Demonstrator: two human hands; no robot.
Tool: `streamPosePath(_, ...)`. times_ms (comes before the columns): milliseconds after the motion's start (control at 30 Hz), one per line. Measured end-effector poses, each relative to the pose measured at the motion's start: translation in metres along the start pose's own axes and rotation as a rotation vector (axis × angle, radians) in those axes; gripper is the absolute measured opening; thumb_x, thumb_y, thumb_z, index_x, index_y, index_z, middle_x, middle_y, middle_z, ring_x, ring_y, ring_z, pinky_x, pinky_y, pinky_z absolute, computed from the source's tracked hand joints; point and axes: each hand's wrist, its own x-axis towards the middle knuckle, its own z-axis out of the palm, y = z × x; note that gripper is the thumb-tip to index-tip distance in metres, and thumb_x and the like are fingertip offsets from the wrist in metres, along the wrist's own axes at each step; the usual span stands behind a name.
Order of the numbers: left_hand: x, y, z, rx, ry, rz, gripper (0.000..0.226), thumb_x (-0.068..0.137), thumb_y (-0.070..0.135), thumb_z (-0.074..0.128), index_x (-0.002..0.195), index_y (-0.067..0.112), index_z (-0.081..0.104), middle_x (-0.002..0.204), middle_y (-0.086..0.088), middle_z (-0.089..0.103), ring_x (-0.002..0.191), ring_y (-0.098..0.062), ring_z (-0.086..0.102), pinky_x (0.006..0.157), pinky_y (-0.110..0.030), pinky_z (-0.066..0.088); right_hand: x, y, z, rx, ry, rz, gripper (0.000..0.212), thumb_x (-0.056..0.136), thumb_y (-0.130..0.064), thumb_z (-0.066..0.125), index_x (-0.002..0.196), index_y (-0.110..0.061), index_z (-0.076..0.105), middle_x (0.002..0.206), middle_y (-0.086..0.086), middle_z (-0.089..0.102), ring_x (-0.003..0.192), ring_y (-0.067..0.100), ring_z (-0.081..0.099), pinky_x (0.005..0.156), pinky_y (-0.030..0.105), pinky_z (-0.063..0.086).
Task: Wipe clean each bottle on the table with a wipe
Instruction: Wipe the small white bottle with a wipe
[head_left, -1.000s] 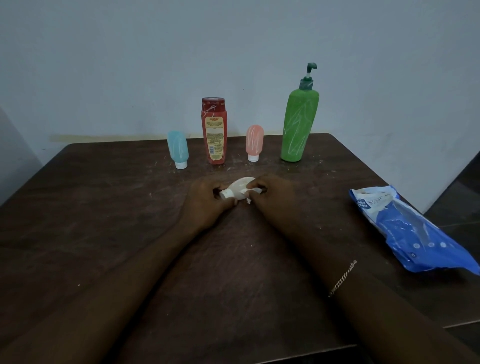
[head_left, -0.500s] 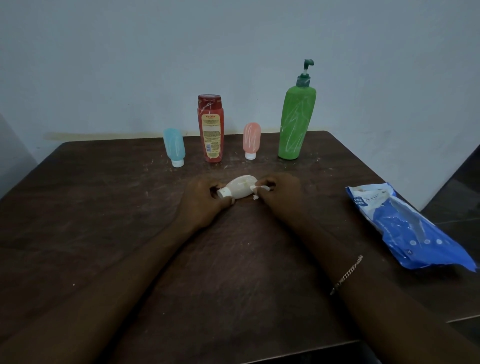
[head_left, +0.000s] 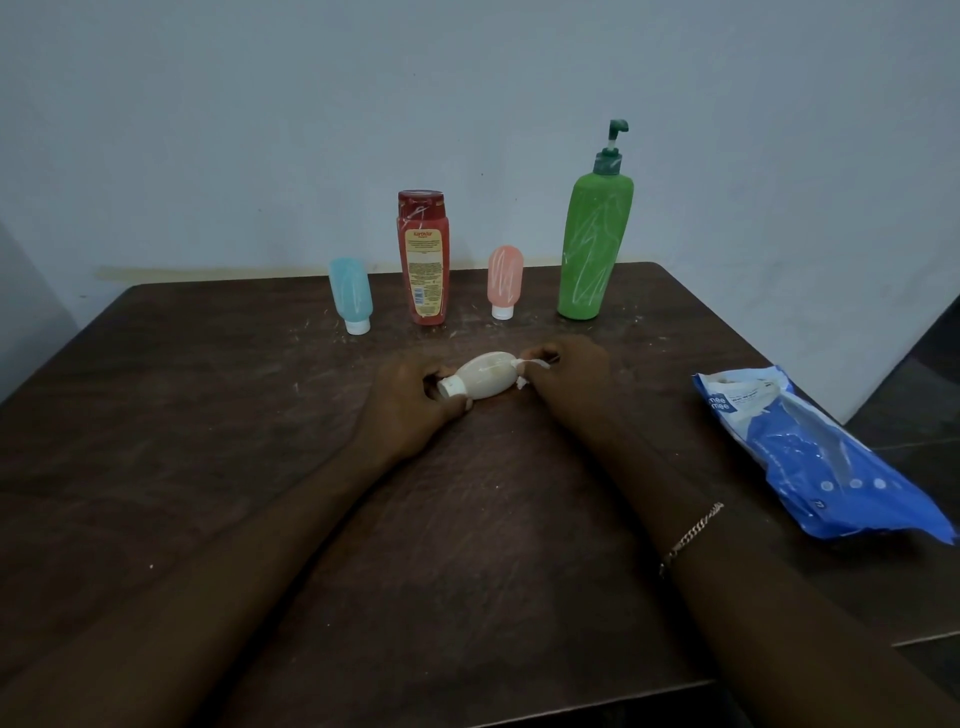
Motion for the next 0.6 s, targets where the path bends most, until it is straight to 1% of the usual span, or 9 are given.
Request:
streamPosePath(133,0.001,-0.001,0.001,-0.009,-0.019,-0.016,0.04,0.078,0.033,0.083,0.111,0.017,0.069,0.098,0.003,0.066,0.082,-0.004,0.056,0.074,-0.026,0.049,-0.004,-0.002,0.009,-0.039,-0.065,-0.026,0.022,0.086,-0.032,0.068,0.106,-0.025,0.074,0.105,-0.006,0.071,0.094,0.007,0.062,0.086,0.028,0.051)
streamPosePath(200,0.001,0.0,0.0,-0.009,-0.024,-0.017,0.038,0.078,0.033,0.083,0.109,0.017,0.069,0.096,0.004,0.065,0.082,-0.005,0.056,0.074,-0.029,0.05,-0.006,0.002,0.006,-0.047,-0.059,-0.045,0.019,0.086,-0.029,0.068,0.102,-0.023,0.075,0.103,-0.006,0.071,0.089,0.002,0.059,0.082,0.019,0.047)
streamPosePath(267,0.0,0.001,0.0,-0.008,-0.015,-0.01,0.037,0.077,0.033,0.083,0.108,0.016,0.069,0.094,0.004,0.065,0.081,-0.006,0.056,0.075,-0.032,0.051,-0.004,0.005,0.002,-0.015,-0.023,-0.013,0.016,0.086,-0.025,0.069,0.099,-0.018,0.077,0.096,-0.004,0.074,0.077,-0.002,0.057,0.07,0.006,0.039)
streamPosePath(300,0.0,0.001,-0.001,-0.007,-0.011,-0.009,0.038,0.077,0.033,0.083,0.108,0.015,0.069,0.095,0.004,0.065,0.082,-0.007,0.057,0.075,-0.034,0.052,-0.002,0.003,0.002,-0.009,-0.004,-0.001,0.016,0.086,-0.024,0.069,0.098,-0.017,0.077,0.094,-0.004,0.075,0.074,-0.002,0.057,0.067,0.005,0.038)
streamPosePath(367,0.0,0.001,0.0,-0.007,-0.016,-0.01,0.04,0.078,0.033,0.083,0.111,0.015,0.069,0.095,0.005,0.063,0.081,-0.006,0.056,0.074,-0.03,0.051,-0.001,-0.003,0.005,-0.018,0.025,-0.013,0.018,0.085,-0.026,0.069,0.099,-0.018,0.077,0.094,-0.003,0.075,0.079,0.003,0.062,0.073,0.016,0.047)
streamPosePath(400,0.0,0.001,0.0,-0.007,-0.017,-0.007,0.04,0.078,0.032,0.082,0.112,0.015,0.069,0.095,0.005,0.063,0.08,-0.005,0.055,0.073,-0.026,0.049,-0.002,-0.006,0.008,-0.022,0.022,-0.024,0.02,0.085,-0.026,0.069,0.101,-0.018,0.077,0.097,-0.003,0.074,0.085,0.006,0.063,0.078,0.022,0.049)
streamPosePath(433,0.0,0.001,0.0,-0.007,-0.018,-0.005,0.04,0.078,0.032,0.082,0.112,0.015,0.069,0.095,0.006,0.063,0.079,-0.004,0.054,0.072,-0.024,0.047,-0.004,-0.008,0.008,-0.024,0.004,-0.04,0.022,0.085,-0.027,0.068,0.104,-0.019,0.076,0.1,-0.004,0.071,0.089,0.008,0.061,0.082,0.024,0.048)
streamPosePath(533,0.0,0.0,0.0,-0.009,-0.016,0.003,0.038,0.078,0.031,0.083,0.11,0.016,0.069,0.096,0.003,0.066,0.08,-0.004,0.056,0.073,-0.027,0.05,-0.009,-0.004,0.008,-0.057,-0.081,-0.07,0.021,0.086,-0.029,0.068,0.106,-0.026,0.074,0.105,-0.011,0.065,0.092,0.003,0.057,0.082,0.018,0.042)
streamPosePath(600,0.0,-0.001,0.0,-0.014,-0.018,0.006,0.037,0.077,0.031,0.083,0.108,0.016,0.069,0.096,0.002,0.067,0.081,-0.005,0.057,0.073,-0.03,0.051,-0.008,0.001,0.004,-0.035,-0.049,-0.066,0.018,0.086,-0.026,0.069,0.103,-0.024,0.076,0.105,-0.008,0.07,0.088,-0.001,0.057,0.079,0.012,0.041)
